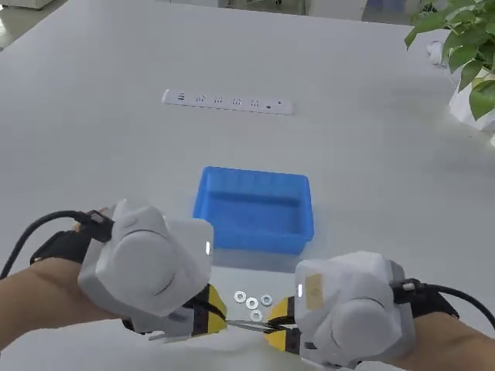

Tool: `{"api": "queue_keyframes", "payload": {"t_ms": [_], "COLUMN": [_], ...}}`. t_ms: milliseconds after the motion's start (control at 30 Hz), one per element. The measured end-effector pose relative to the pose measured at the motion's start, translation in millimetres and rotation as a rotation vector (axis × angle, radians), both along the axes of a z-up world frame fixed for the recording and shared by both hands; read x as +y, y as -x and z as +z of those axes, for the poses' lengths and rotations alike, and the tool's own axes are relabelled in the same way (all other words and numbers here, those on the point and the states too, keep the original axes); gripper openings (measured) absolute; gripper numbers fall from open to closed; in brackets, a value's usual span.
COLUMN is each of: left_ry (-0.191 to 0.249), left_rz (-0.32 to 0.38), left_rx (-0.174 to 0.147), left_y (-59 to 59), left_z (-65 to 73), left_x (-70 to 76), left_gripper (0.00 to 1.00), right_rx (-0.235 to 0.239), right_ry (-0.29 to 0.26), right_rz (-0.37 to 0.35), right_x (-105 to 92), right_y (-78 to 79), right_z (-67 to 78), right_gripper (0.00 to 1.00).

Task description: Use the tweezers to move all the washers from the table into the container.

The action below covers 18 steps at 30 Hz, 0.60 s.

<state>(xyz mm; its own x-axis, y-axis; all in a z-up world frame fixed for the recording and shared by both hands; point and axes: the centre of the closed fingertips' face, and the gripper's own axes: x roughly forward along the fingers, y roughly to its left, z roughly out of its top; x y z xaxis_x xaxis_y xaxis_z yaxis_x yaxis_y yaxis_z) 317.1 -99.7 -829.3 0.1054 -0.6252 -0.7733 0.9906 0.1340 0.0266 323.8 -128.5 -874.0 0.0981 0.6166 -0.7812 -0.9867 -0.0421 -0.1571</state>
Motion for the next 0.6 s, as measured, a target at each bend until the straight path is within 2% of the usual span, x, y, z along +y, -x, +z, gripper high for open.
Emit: {"api": "queue_keyframes", "payload": {"t_ms": [67,133,200,267,367,433,600], "left_ry": [0.022,0.043,0.069,0.091,0.148,0.17,0.213], "left_rz": [-0.001,-0.012,0.001,0.016,0.026,0.036,0.043], "left_rx": [-0.006,-0.024,-0.022,-0.027,-0.034,-0.026,-0.041], "left_y": [2.7,6.9,9.2,9.4,12.7,14.6,14.7], "left_z": [9.8,17.3,21.7,24.6,34.4,37.6,42.6], "left_x": [-2.9,-6.3,-8.7,-10.6,-20.3,-26.6,-43.1], "left_gripper": [0.05,0.05,0.05,0.05,0.05,0.05,0.05], "right_rx": [-0.01,-0.015,-0.024,-0.02,-0.007,0.0,0.024], "right_ry": [-0.046,-0.088,-0.123,-0.153,-0.201,-0.217,-0.267], "right_rz": [-0.005,-0.019,-0.012,-0.028,-0.038,-0.043,-0.075], "right_x": [2.5,4.8,5.9,6.7,7.0,5.6,0.3], "right_y": [2.9,4.7,7.4,8.1,11.3,12.6,11.5], "right_z": [3.6,6.3,7.8,8.9,12.3,13.2,14.6], "right_gripper": [0.08,0.08,0.08,0.08,0.08,0.08,0.08]}}
